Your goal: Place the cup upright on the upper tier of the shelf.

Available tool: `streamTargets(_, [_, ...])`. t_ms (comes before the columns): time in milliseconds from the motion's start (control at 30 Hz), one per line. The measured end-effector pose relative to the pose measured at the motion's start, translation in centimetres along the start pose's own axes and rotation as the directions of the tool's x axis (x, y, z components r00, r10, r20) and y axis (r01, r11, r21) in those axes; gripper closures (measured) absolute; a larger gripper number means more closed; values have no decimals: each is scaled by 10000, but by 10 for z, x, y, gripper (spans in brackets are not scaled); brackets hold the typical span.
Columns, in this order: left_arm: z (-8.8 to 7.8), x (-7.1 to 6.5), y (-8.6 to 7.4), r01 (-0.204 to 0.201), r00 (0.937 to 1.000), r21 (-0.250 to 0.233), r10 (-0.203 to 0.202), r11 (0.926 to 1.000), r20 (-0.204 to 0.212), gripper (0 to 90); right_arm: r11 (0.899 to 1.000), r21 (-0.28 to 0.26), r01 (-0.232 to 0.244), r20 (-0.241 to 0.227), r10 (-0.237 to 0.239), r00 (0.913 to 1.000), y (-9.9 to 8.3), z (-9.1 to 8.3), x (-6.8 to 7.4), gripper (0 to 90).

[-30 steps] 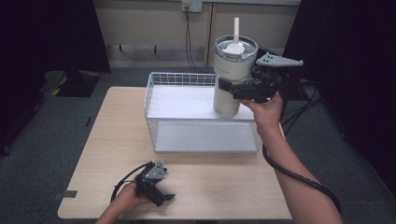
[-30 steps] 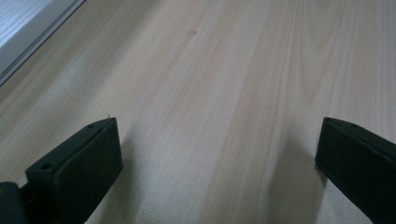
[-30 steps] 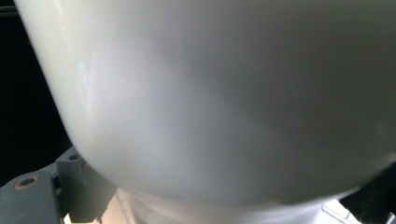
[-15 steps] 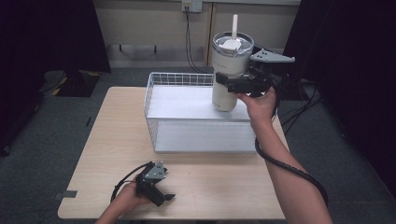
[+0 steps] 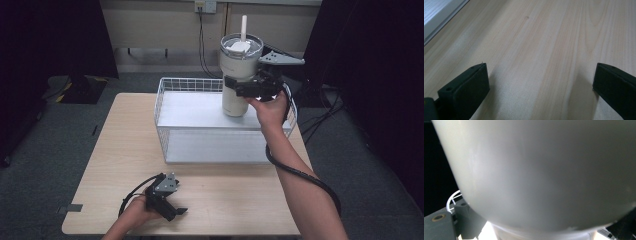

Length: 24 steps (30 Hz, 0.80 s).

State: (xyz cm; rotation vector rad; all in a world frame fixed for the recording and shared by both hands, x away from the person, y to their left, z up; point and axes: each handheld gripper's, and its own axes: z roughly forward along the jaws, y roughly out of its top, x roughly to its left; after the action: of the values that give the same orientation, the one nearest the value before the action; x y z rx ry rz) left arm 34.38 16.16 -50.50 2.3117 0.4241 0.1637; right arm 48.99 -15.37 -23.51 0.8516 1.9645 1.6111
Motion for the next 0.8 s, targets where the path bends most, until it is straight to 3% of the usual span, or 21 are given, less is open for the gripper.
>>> streamTargets(500, [0,0,0,0,10000,1,0,10000,-1,0,9999,154,10,83,-11,10000,-13,15,2,89])
streamTargets(800, [0,0,0,-3,10000,1,3,10000,-2,0,9998,-168,-89,28,90,10000,-19,12,0,88])
